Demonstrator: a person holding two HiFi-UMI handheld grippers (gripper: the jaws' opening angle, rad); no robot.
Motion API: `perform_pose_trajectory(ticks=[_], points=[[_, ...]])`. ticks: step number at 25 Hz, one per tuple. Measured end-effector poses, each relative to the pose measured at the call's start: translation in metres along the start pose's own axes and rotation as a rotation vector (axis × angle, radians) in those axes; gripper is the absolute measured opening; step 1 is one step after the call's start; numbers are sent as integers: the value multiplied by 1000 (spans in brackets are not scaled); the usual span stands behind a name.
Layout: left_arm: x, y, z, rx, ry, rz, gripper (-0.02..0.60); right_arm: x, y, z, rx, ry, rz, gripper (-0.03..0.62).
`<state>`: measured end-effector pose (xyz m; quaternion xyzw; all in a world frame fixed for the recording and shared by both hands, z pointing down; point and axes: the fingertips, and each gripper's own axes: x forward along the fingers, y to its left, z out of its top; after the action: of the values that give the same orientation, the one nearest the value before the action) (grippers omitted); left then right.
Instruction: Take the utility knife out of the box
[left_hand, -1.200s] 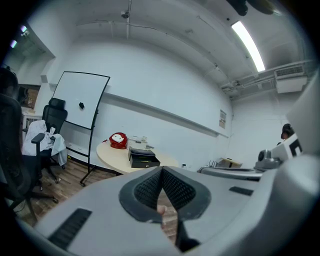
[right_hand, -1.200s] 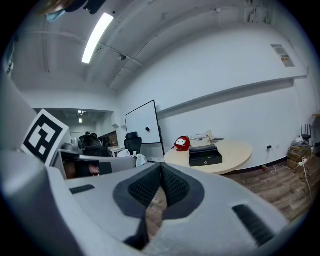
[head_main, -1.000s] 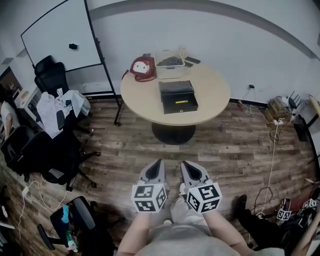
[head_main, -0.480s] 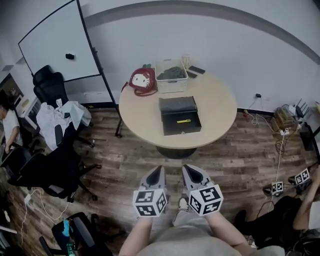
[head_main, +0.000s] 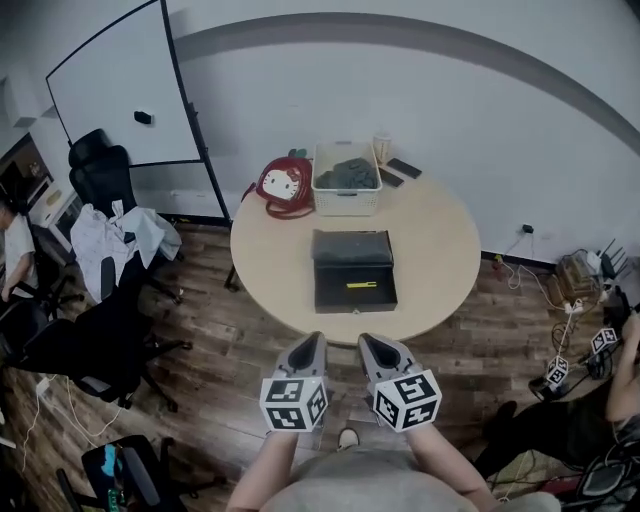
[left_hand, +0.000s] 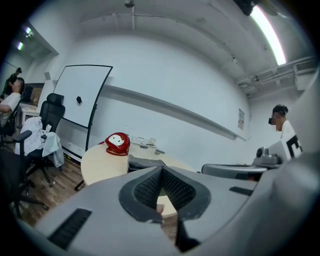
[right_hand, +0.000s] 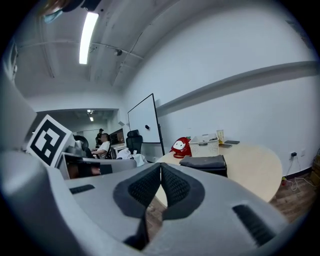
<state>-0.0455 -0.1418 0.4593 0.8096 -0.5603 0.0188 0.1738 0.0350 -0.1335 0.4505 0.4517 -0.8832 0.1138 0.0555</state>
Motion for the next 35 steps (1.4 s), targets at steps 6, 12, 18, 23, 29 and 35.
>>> perform_pose_trajectory(ticks=[6, 12, 18, 23, 29, 35], points=[[32, 1, -3, -27, 11, 51, 5, 22, -36, 3, 7, 10, 37, 0], [39, 18, -21, -48, 63, 100, 5, 41, -59, -5, 15, 33, 37, 2], [65, 40, -27, -40, 86, 109, 5, 68, -85, -17, 5, 76, 16, 2], [103, 56, -26, -42, 109, 86, 4, 102, -114, -26, -23, 134, -12, 2], [143, 75, -23, -62, 141, 72, 5, 142, -146, -41, -68, 244, -15, 2], [175, 92, -19, -85, 164, 58, 5, 180, -169, -66, -220, 415, 30, 2]])
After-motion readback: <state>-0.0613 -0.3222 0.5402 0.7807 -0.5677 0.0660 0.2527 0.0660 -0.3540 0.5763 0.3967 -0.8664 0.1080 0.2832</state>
